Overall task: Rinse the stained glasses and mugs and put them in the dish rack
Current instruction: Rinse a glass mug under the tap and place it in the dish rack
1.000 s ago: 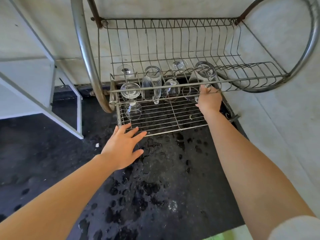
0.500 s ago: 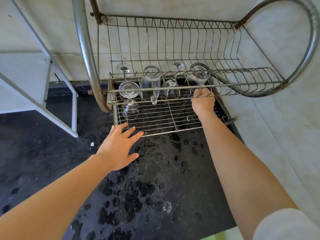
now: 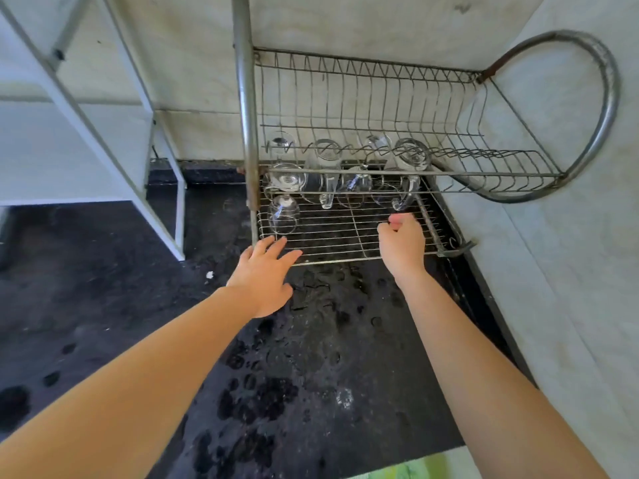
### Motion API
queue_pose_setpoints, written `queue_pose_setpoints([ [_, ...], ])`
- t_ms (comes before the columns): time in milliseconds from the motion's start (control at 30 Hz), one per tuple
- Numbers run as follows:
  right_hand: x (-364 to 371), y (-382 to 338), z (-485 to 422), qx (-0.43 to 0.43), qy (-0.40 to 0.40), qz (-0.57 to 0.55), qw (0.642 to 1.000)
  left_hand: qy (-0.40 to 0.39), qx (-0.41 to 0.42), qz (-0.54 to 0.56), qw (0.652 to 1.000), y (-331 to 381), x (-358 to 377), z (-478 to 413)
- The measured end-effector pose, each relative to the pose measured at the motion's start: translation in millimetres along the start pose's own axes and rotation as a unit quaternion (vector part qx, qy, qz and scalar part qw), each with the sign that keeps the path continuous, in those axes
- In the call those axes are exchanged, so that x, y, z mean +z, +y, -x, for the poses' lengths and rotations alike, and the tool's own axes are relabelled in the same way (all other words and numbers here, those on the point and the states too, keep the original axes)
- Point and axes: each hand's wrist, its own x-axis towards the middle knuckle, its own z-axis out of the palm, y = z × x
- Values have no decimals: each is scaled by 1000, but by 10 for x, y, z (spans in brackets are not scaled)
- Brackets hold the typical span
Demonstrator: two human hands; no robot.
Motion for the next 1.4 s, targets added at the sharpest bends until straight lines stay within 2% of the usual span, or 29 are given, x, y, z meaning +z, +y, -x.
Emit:
queue_pose_setpoints([
  [100,195,-81,550,-58,-32,5,998,86,-32,86,992,-28,24,277],
  [200,505,-118,1143,-113,-69,-10,991,136,-75,109,982,-205,183,776],
  [467,1525,-268,2871,-232,-244,46,941,162,-229,163,946,-1133,785,2510],
  [667,2220,-583,4349,-304,-355,114,877,171,-346,197,901,-1828,1294,4167],
  [833,2836,-861,5589,-359,-434,170,808,174,-456,220,844,-2301,1666,5570],
  [1000,3337,-1180,6570,-430,-464,194,750,197,-534,252,782,-2746,1922,6590],
  [1267,4204,-1868,7748,-509,-511,209,661,253,-624,310,672,-3594,2177,7619],
  [1400,4753,-2280,8206,-533,-528,201,629,258,-641,315,651,-4210,2263,7979],
])
